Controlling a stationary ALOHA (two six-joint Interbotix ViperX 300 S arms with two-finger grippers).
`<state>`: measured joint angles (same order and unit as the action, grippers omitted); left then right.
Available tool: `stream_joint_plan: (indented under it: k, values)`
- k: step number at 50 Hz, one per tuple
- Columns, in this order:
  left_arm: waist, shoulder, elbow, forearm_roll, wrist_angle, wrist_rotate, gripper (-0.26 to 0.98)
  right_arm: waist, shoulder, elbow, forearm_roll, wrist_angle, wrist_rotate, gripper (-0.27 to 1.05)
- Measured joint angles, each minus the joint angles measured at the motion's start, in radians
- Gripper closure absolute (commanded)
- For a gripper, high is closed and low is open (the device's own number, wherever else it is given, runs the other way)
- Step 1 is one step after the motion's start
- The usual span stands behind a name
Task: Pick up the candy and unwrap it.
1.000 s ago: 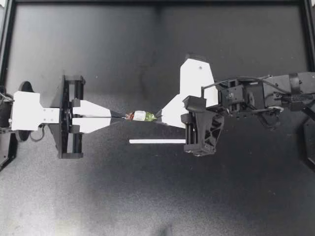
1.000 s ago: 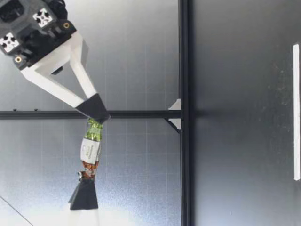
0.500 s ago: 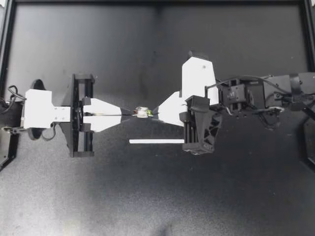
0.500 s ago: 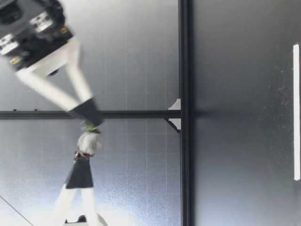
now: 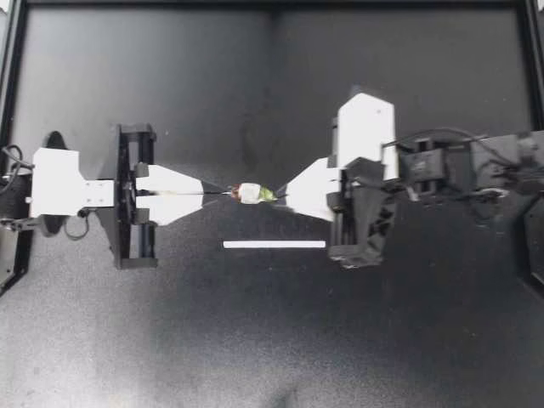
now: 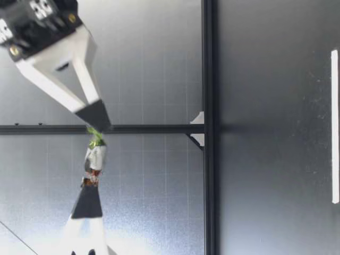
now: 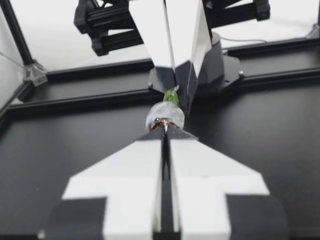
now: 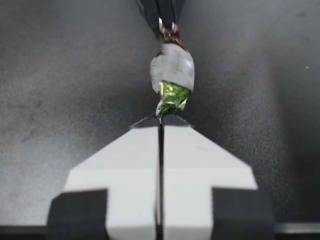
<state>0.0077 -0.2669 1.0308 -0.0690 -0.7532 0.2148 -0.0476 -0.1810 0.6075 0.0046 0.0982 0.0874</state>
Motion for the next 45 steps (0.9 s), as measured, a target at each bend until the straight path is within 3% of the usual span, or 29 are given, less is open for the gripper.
stream_joint_plan:
  k: [13,18,23,32,45]
  values:
    - [0.000,-0.011,0.009,-0.002,0.000,-0.002,0.88,0.000,0.003,-0.009,0.000,-0.005,0.000,0.94]
    - [0.000,-0.020,0.017,-0.002,0.000,-0.002,0.88,0.000,0.003,0.002,0.000,-0.005,0.000,0.86]
    - [0.000,-0.026,0.021,-0.002,0.000,-0.002,0.88,0.000,0.003,0.011,0.000,-0.009,0.000,0.68]
    - [-0.002,-0.028,0.029,-0.002,0.000,0.000,0.88,0.000,0.003,0.041,-0.012,-0.081,-0.005,0.17]
    - [-0.002,-0.028,0.035,0.005,0.000,0.009,0.88,-0.008,-0.003,0.100,-0.054,-0.342,-0.006,0.19]
